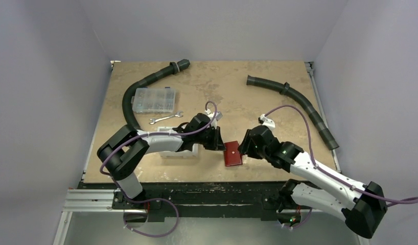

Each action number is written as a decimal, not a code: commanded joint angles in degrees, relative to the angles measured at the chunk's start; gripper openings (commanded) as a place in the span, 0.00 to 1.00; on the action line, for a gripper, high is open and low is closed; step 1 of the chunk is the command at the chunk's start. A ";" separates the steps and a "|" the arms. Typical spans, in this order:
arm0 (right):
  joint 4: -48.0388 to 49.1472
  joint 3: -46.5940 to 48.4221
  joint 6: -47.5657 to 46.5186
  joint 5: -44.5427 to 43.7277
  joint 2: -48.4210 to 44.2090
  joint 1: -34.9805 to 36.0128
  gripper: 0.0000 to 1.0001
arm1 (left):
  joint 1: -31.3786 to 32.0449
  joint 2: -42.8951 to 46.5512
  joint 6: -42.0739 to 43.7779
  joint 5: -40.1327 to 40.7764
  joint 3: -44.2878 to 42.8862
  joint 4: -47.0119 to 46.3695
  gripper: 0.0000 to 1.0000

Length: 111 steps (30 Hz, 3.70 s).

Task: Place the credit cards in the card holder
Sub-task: Close the card holder at the center of the board.

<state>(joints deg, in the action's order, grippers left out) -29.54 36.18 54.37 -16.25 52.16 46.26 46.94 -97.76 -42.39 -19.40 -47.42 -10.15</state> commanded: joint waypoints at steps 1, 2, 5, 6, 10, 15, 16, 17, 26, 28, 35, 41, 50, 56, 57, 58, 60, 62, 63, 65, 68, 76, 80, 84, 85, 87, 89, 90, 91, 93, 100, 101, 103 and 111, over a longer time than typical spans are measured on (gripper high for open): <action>-5.60 4.43 -9.72 5.96 4.05 -2.38 0.52 | -0.01 3.88 0.83 -3.79 -2.84 -1.94 0.06; -6.97 5.52 -10.52 5.93 6.05 -2.32 0.52 | -0.06 4.16 0.81 -4.21 -3.18 -1.94 0.06; -8.05 7.22 -11.62 5.27 9.16 -2.36 0.51 | 0.02 3.36 1.45 -5.24 -4.79 -2.38 0.05; -7.55 7.42 -11.79 4.66 9.45 -2.34 0.50 | 0.00 2.46 1.57 -5.81 -5.49 -2.41 0.03; -8.04 9.06 -12.71 1.98 11.19 -2.38 0.37 | 0.33 -1.97 0.60 -8.45 -6.87 -5.22 0.00; -7.73 9.39 -13.88 1.55 14.09 -2.55 0.32 | 0.61 -5.24 0.07 -9.17 -7.41 -7.36 0.00; -7.66 9.44 -13.86 1.31 14.73 -2.63 0.32 | 0.61 -5.77 0.15 -9.21 -7.48 -7.57 0.00; -7.64 9.48 -13.98 1.17 15.25 -2.78 0.32 | 0.60 -6.12 0.27 -9.25 -7.45 -7.60 0.00; -7.48 10.06 -14.63 -1.97 17.99 -3.60 0.23 | 0.61 -8.10 0.31 -9.69 -7.19 -8.64 0.00; -6.86 9.97 -14.96 -2.06 18.30 -3.74 0.19 | 0.61 -8.15 0.41 -9.78 -7.16 -8.71 0.00; -4.85 10.07 -16.05 -1.62 19.84 -4.53 0.16 | 0.61 -8.25 0.60 -9.86 -7.06 -8.62 0.00; -3.99 10.60 -17.03 -1.98 20.52 -5.12 0.18 | 0.61 -8.49 0.60 -9.87 -6.84 -8.82 0.00; -3.62 11.45 -18.02 -0.91 21.57 -5.52 0.26 | 0.66 -8.73 0.62 -10.00 -6.95 -9.00 0.00; -3.07 11.36 -18.27 0.61 21.68 -5.74 0.26 | 0.61 -9.11 0.60 -10.11 -7.06 -9.27 0.00; -2.85 11.32 -18.25 0.89 21.55 -5.74 0.26 | 0.60 -9.12 0.62 -10.21 -6.99 -9.30 0.00; -2.73 11.35 -18.25 1.07 21.45 -5.76 0.28 | 0.69 -9.17 0.68 -10.22 -7.05 -9.28 0.00; -2.74 11.41 -18.25 1.37 21.34 -5.79 0.31 | 0.59 -9.24 0.77 -10.22 -6.93 -9.34 0.00; -2.62 11.41 -18.33 1.74 21.24 -5.82 0.32 | 0.62 -9.44 0.73 -10.30 -6.98 -9.36 0.00; -2.70 11.37 -18.41 1.81 21.29 -5.75 0.32 | 0.66 -9.50 0.72 -10.31 -6.97 -9.43 0.00; -2.92 11.29 -18.49 1.97 21.31 -5.74 0.33 | 0.61 -9.56 0.67 -10.39 -7.05 -9.45 0.00; -3.06 11.24 -18.62 2.80 20.87 -5.74 0.35 | 0.61 -9.56 0.80 -10.40 -6.99 -9.46 0.00; -4.33 10.91 -17.78 -0.19 20.95 -5.79 0.30 | 0.59 -9.78 0.90 -10.48 -6.94 -9.55 0.00; -4.42 11.13 -17.72 -0.75 21.45 -5.76 0.26 | 0.61 -9.58 0.92 -10.48 -6.82 -9.45 0.00; -4.31 11.09 -17.72 -0.93 22.25 -5.87 0.24 | 0.58 -9.56 0.99 -10.41 -6.73 -9.45 0.00; -4.30 11.06 -17.72 -0.89 22.48 -5.87 0.24 | 0.65 -9.56 0.95 -10.40 -6.77 -9.45 0.00; -4.30 11.00 -17.72 -0.80 22.55 -5.84 0.23 | 0.61 -9.45 0.99 -10.47 -6.73 -9.49 0.00; -4.30 10.95 -17.78 -0.79 22.55 -5.84 0.23 | 0.55 -9.45 1.06 -10.48 -6.80 -9.46 0.00; -4.34 11.00 -17.80 -0.88 22.61 -5.83 0.23 | 0.55 -9.47 1.08 -10.48 -6.83 -9.49 0.00; -4.45 11.00 -17.81 -1.10 22.67 -5.83 0.23 | 0.60 -9.47 1.08 -10.48 -6.82 -9.45 0.00; -4.77 10.93 -17.89 -1.23 22.89 -5.83 0.23 | 0.55 -9.47 1.08 -10.48 -6.82 -9.45 0.00; -5.18 11.12 -17.92 -1.84 22.98 -5.92 0.14 | 0.54 -9.46 1.15 -10.44 -6.66 -9.39 0.00; -5.44 11.11 -17.82 -2.12 22.94 -5.86 0.22 | 0.58 -9.43 1.17 -10.42 -6.69 -9.37 0.00; -5.65 11.04 -17.81 -2.39 22.61 -5.92 0.23 | 0.59 -9.39 1.17 -10.44 -6.67 -9.40 0.00; -5.26 10.70 -17.79 -1.97 22.19 -5.93 0.04 | 0.54 -9.56 1.08 -10.59 -6.46 -9.71 0.00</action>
<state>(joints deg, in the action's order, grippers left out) -35.00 45.12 36.42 -17.15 75.05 40.47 47.37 -107.20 -42.37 -28.80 -53.25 -17.39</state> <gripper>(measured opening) 0.109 0.037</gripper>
